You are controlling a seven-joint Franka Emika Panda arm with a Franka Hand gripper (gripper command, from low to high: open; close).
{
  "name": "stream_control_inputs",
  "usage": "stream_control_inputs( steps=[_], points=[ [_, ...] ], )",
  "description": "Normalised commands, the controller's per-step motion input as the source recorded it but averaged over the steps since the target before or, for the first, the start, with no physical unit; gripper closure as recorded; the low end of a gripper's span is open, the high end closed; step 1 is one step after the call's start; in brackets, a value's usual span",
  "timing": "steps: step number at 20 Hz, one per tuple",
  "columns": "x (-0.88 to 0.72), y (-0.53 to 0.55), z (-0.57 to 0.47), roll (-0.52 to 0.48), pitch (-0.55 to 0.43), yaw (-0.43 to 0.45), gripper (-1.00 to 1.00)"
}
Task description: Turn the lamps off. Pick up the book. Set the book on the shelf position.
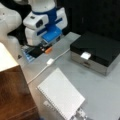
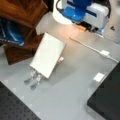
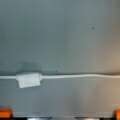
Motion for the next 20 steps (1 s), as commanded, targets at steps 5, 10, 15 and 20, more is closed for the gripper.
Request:
stream_control_inputs(
  steps=[5,10,15,20],
  points=[
    [-0.07,0.05,-0.03,-0.051,-0.044,0.197,-1.0],
    [-0.27,0.15,-0.09,-0.035,-0.057,0.135,-1.0],
    [-0.49,0.22,-0.12,0.003,-0.07,0.083,-1.0],
    [-0.51,0.18,-0.2,0.057,-0.146,0.035,-1.0]
  ],
)
